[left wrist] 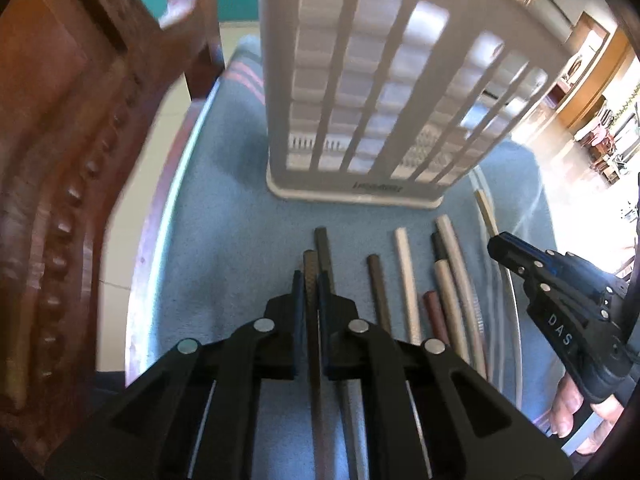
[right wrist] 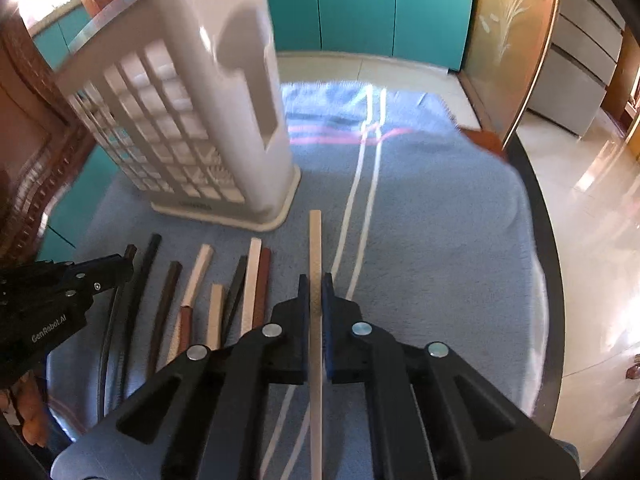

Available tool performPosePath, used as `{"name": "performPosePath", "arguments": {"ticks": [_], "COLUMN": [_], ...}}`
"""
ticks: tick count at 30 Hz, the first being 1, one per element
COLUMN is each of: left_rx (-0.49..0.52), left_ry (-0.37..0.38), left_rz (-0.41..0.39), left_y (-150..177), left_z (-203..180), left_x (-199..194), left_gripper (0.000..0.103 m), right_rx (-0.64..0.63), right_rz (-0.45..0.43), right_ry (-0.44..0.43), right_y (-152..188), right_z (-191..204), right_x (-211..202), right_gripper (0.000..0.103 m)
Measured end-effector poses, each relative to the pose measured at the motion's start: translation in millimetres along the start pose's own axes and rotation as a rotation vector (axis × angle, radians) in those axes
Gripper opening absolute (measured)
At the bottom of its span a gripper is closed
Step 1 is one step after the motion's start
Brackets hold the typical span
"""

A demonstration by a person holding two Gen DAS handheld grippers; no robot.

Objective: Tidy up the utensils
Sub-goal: 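Grasp a black chopstick with the left tool while the right tool grasps a light wooden chopstick, then lift both chopsticks over the white basket and open both tools to drop them in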

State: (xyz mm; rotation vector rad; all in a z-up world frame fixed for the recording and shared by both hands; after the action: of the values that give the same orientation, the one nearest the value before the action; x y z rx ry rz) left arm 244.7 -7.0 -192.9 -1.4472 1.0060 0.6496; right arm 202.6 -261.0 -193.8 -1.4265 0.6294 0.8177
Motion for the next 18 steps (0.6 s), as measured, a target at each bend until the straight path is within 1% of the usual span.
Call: {"name": "performPosePath", "arguments": {"ticks": [4,5,6,10,12,14,16,17,18], "left_rx": [0.002,0.007,0.010,0.041,0.053,0.062,0.063,0.070,0.079], "left_ry": [0.036,0.049,0.057,0.105,0.118,0.120,0.146,0.148,0.150], "left_rz": [-0.078,-0.115,-0.134,-0.280,-0.352,-0.442,-0.506,-0.533,-0.559], "left_y": [-12,-14,-16,-23,-23,-25,-36,-33,-38], "left_z": [-5,-5,-6,-13,-15,-14,-17,-18,-20], "left_x": [-40,-59,-68,-138,-166,-200,-225,-237,-248], "left_gripper": [0.007,0.007,0.007,0.007,0.007,0.007,0.007,0.007,0.007], "right_rx": [0.005,0.005,0.002,-0.016,-0.017,-0.016,-0.014,-0.017,-0.019], "right_rz": [-0.087,-0.127,-0.155,-0.278,-0.326,-0.385,-0.439,-0.476,-0.508], "right_ry": [-0.032,-0.052,-0.062,-0.094,-0.111,-0.125,-0.133,-0.142,-0.153], "right_y": [-9,-12,-13,-19,-21,-26,-36,-43,-51], "right_z": [-7,-8,-9,-14,-18,-21,-22,-21,-21], "right_x": [-40,-60,-72,-132,-155,-181,-202,-215,-225], "right_gripper": [0.006,0.006,0.006,0.006,0.006,0.006,0.006,0.006,0.006]}}
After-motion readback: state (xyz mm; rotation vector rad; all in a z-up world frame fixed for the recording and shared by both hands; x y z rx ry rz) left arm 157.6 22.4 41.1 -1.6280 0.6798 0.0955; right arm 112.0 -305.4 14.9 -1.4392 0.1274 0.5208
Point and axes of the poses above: each gripper's, at about its wrist camera, not at the fingertips, and x roughly the way its jaws point, z to its left, y to its underside, the point moved 2 cm from there along x, roughly the way its jaws point, and after that the axes turned 3 degrees about -z, right-handed, at the moved point
